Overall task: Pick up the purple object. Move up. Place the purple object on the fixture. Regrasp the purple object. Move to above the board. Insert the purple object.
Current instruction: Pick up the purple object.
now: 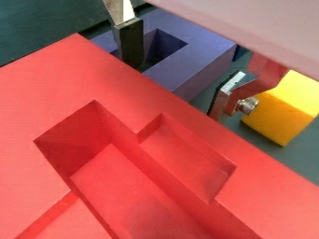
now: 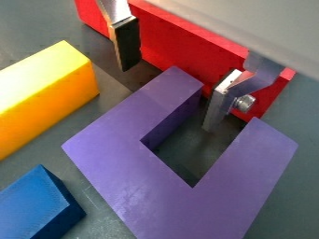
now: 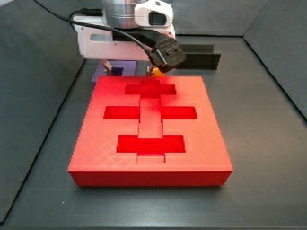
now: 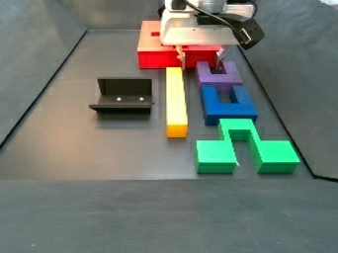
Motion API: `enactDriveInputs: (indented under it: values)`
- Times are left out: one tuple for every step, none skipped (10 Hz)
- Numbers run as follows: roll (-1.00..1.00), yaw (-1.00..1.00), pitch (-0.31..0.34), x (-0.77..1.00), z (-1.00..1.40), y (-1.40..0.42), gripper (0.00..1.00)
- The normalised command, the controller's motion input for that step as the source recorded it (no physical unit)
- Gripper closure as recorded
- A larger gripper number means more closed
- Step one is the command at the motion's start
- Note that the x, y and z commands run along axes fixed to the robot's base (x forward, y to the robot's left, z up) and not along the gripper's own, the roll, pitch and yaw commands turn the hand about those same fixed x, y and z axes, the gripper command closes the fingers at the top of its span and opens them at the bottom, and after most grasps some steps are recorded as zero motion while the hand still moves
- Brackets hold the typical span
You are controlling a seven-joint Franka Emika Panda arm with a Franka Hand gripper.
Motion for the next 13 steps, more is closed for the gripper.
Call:
enactDriveInputs:
  values:
    - [0.02, 0.00, 0.000, 0.00, 0.00, 0.00, 0.00]
    - [0.00, 0.00, 0.000, 0.00, 0.00, 0.00, 0.00]
    - [0.00, 0.00, 0.000, 0.00, 0.00, 0.00, 1.00]
    - [0.00, 0.00, 0.000, 0.00, 0.00, 0.00, 1.00]
    - [0.00, 0.00, 0.000, 0.00, 0.00, 0.00, 1.00]
    - [0.00, 0.00, 0.000, 0.00, 0.00, 0.00, 1.00]
    - [0.00, 0.00, 0.000, 0.00, 0.00, 0.00, 1.00]
    - [0.00, 0.00, 0.000, 0.00, 0.00, 0.00, 1.00]
    - [0.00, 0.00, 0.000, 0.00, 0.00, 0.00, 1.00]
    - [0.00, 0.00, 0.000, 0.00, 0.00, 0.00, 1.00]
    - [0.00, 0.00, 0.000, 0.00, 0.00, 0.00, 1.00]
    - [0.00, 0.00, 0.000, 0.00, 0.00, 0.00, 1.00]
    - [0.00, 0.00, 0.000, 0.00, 0.00, 0.00, 1.00]
